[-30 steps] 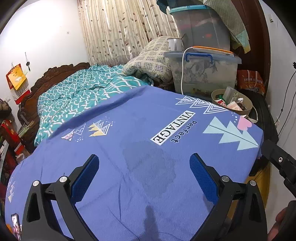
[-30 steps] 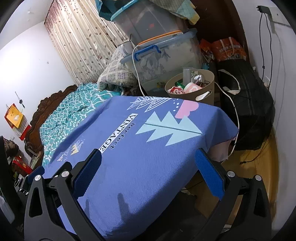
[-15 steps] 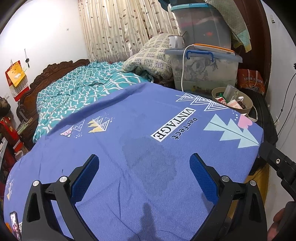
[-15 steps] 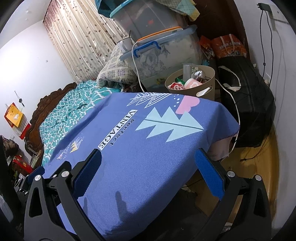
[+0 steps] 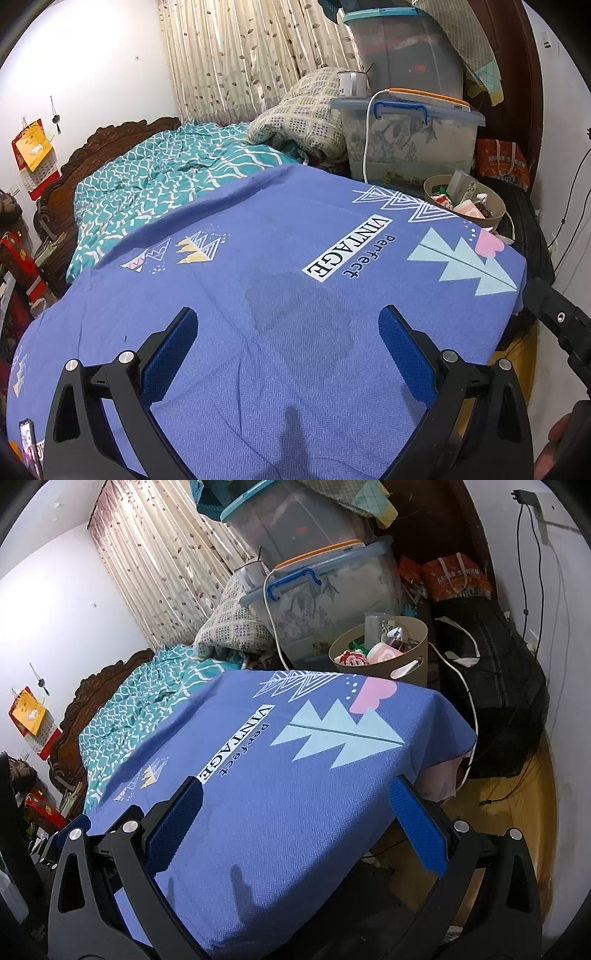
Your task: Collect trash
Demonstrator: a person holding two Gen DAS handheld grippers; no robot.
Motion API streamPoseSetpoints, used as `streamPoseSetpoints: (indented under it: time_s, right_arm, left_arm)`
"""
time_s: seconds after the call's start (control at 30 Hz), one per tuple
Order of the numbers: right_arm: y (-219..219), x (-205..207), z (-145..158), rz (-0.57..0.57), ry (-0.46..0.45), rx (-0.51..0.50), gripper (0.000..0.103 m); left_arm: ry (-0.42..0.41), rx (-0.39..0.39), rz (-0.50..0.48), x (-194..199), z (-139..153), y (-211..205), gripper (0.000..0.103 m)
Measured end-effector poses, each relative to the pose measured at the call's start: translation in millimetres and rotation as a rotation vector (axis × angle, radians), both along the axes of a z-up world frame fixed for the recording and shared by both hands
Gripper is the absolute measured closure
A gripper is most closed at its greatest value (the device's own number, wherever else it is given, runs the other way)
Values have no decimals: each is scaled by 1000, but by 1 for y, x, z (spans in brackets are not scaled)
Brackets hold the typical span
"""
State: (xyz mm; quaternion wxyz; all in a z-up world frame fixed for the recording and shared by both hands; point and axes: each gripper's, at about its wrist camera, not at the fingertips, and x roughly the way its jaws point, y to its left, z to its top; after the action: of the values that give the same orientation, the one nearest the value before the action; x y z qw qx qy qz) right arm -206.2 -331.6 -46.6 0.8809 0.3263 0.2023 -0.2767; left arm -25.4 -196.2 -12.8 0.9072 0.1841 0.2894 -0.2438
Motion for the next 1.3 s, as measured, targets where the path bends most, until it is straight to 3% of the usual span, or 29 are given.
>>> streamPoseSetpoints:
  time_s: [1.3]
  right_arm:
    - [-2,0,3,3,0,-3,3]
  left_arm:
    - [11,20,-29,-4,-3,-6,8]
